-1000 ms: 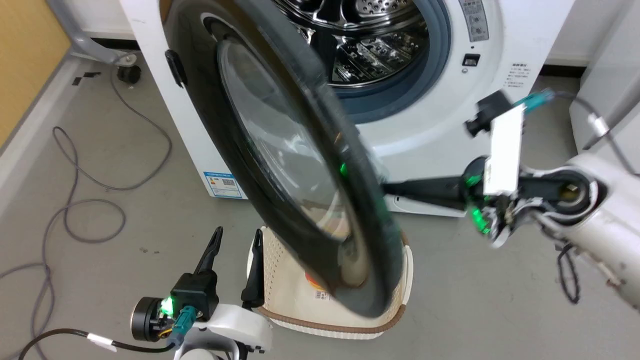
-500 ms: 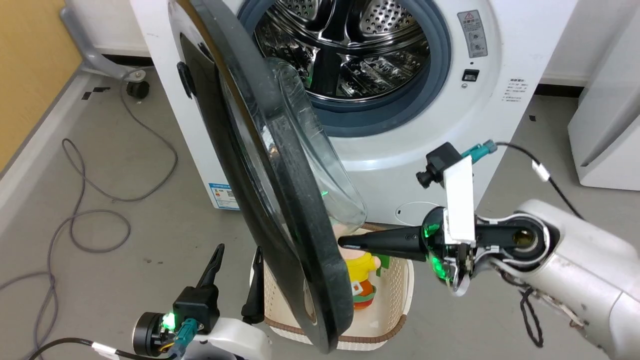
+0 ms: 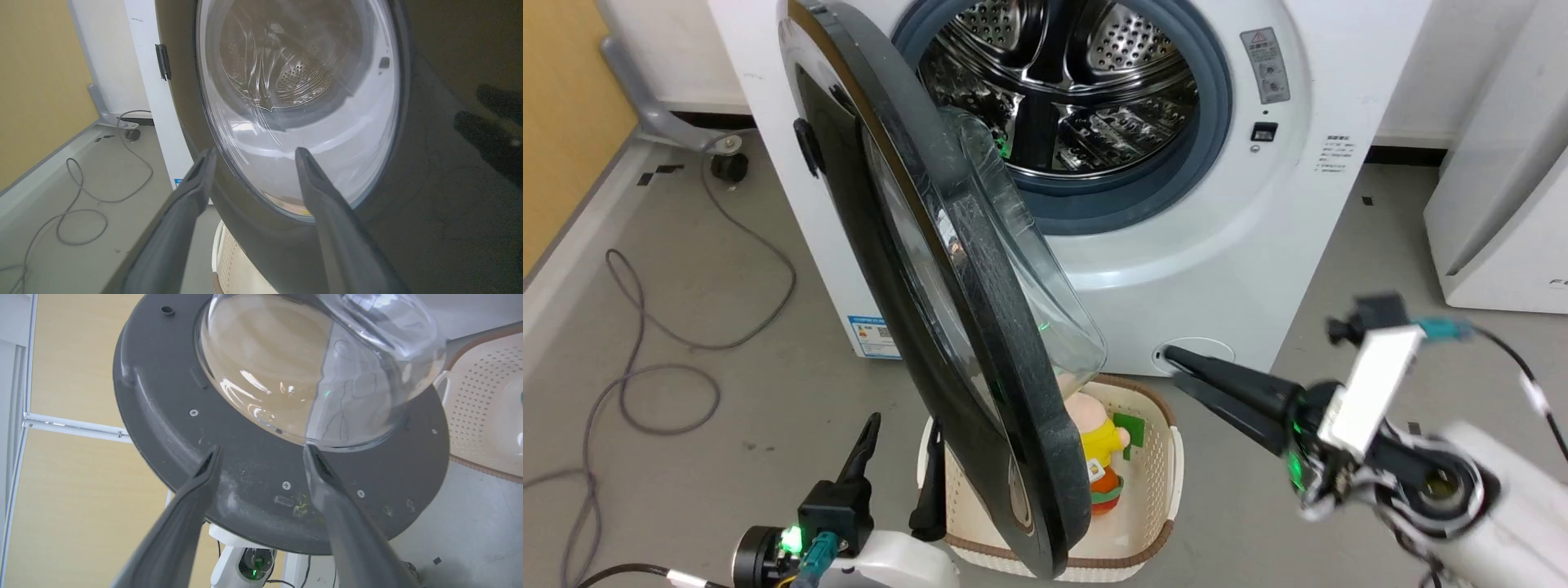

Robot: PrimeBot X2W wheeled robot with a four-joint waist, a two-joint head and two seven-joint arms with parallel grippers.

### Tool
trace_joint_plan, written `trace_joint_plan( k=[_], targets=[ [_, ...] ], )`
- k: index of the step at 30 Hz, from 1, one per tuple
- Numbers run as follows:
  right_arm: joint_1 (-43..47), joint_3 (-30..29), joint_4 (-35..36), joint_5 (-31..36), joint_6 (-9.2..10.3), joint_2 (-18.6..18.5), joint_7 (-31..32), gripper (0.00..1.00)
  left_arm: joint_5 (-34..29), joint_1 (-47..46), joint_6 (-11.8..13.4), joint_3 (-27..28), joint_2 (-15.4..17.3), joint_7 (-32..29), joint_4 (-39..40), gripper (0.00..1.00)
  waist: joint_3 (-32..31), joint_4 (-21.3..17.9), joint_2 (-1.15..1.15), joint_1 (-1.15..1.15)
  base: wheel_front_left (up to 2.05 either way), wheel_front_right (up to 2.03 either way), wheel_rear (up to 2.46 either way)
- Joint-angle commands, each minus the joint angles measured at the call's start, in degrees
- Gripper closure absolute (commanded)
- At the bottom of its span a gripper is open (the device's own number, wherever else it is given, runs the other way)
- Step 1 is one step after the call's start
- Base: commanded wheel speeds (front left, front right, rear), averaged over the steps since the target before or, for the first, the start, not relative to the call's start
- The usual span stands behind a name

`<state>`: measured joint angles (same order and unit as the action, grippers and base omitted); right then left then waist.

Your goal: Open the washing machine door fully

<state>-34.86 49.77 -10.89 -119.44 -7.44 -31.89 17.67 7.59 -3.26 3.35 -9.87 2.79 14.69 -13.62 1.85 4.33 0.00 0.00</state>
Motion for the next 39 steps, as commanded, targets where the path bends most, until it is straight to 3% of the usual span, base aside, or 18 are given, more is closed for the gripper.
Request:
trace_joint_plan(
  k=[1,9,11,14,17,18,19,21,25,28,32,39],
  targets=[
    [2.80,-1.14,0.55,1.66,-0.05,-0.58,-2.13,0.00,-0.10,0.90,-0.17,0.45,0.09,0.30,-0.19,0.00,-0.34,-0.30,0.00,0.00,0.00,0.00,0.00],
    [14.81,-3.63,-2.73,12.87,-0.05,-1.19,-21.49,0.00,-0.11,2.43,-0.40,1.40,0.09,0.30,-1.01,0.00,-1.71,-1.02,0.00,0.00,0.00,0.00,0.00],
    [15.72,-3.27,-3.58,14.18,-0.05,-1.33,-23.47,0.00,-0.11,2.54,-0.40,1.52,0.09,0.30,-1.10,0.00,-1.78,-1.16,0.00,0.00,0.00,0.00,0.00],
    [17.42,-2.37,-8.68,18.36,-0.05,-1.56,-29.91,0.00,-0.16,2.74,-0.40,1.86,0.09,0.30,-1.41,0.00,-1.89,-1.62,0.00,0.00,0.00,0.00,0.00],
    [17.05,-2.92,-17.30,24.91,-0.05,-0.92,-32.42,0.00,-0.19,2.91,-0.39,2.28,0.09,0.30,-1.52,0.00,-2.00,-2.19,0.00,0.00,0.00,0.00,0.00],
    [16.53,-5.66,-20.24,27.00,-0.05,0.07,-32.57,0.00,-0.23,2.98,-0.36,2.44,0.09,0.30,-1.54,0.00,-2.03,-2.46,0.00,0.00,0.00,0.00,0.00],
    [15.61,-18.07,-27.18,38.82,-0.05,3.69,-32.63,0.00,-0.33,3.26,-0.27,2.95,0.09,0.30,-1.44,0.00,-2.17,-3.19,0.00,0.00,0.00,0.00,0.00],
    [16.16,-26.97,-28.70,49.10,-0.05,6.53,-32.65,0.00,-0.41,3.38,-0.26,3.20,0.09,0.30,-1.42,0.00,-2.24,-3.50,0.00,0.00,0.00,0.00,0.00],
    [20.32,-45.38,-21.71,73.96,-0.05,13.36,-32.66,0.00,-0.53,3.64,-0.25,3.74,0.09,0.30,-1.30,0.00,-2.38,-4.17,0.00,0.00,0.00,0.00,0.00],
    [25.57,-53.73,-10.72,90.73,-0.05,20.55,-32.66,0.00,-0.66,3.75,-0.20,3.73,0.09,0.30,-1.23,0.00,-2.38,-4.33,0.00,0.00,0.00,0.00,0.00],
    [32.06,-55.49,-0.48,105.67,-0.05,26.78,-32.66,0.00,-0.89,3.64,-0.35,3.76,0.09,0.30,-1.29,0.00,-2.35,-4.39,0.00,0.00,0.00,0.00,0.00],
    [39.03,-53.75,6.61,114.49,-0.05,28.93,-30.86,0.00,-1.12,3.47,-0.54,4.58,0.09,0.30,-1.41,0.00,-2.19,-5.08,0.00,0.00,0.00,0.00,0.00]
  ],
)
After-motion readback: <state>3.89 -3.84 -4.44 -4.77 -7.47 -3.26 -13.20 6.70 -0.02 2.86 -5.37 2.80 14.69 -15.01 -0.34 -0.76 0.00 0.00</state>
